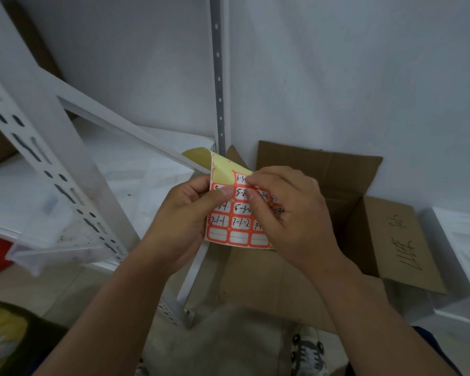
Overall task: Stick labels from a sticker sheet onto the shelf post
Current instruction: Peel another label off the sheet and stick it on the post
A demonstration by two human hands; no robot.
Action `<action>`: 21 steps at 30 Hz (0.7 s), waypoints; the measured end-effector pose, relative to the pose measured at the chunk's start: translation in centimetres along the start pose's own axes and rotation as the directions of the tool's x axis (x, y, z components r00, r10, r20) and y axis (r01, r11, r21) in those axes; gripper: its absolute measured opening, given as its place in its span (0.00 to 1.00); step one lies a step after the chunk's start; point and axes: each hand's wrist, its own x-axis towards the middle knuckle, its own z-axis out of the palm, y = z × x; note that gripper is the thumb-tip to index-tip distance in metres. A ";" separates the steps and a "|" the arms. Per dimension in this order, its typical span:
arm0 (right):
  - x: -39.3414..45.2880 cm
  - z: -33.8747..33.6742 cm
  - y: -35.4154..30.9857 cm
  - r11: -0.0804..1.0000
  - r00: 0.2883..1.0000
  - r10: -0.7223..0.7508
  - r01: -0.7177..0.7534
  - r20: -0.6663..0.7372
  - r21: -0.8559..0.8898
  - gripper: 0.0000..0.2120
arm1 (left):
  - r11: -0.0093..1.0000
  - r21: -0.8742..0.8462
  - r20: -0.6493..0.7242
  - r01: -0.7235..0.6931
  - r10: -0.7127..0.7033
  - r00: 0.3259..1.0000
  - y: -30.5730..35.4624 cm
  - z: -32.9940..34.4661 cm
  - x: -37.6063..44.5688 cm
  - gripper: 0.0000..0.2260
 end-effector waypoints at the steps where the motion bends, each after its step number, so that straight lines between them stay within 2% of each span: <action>1: 0.0 0.0 0.0 1.000 1.000 0.003 -0.003 0.005 0.002 0.18 | 1.000 0.021 -0.004 -0.008 0.008 1.000 -0.1 0.0 0.0 0.20; 6: 0.1 -0.2 -0.4 0.999 0.998 -0.024 0.022 0.052 0.041 0.18 | 0.976 0.184 0.040 -0.114 0.108 0.993 0.2 0.0 -0.2 0.18; 12: 0.1 -0.5 -0.4 0.992 0.989 -0.055 0.039 0.135 0.118 0.14 | 0.906 0.332 0.130 -0.264 0.233 0.964 0.4 -0.4 -0.2 0.07; 16: 0.1 -0.6 -0.3 0.982 0.986 -0.004 -0.027 0.164 0.185 0.15 | 0.862 0.387 0.182 -0.326 0.275 0.944 0.2 -0.5 -0.1 0.07; 21: 0.2 -0.9 -0.1 0.970 0.972 0.055 -0.106 0.228 0.218 0.17 | 0.824 0.461 0.184 -0.329 0.274 0.944 0.0 -0.7 -0.1 0.10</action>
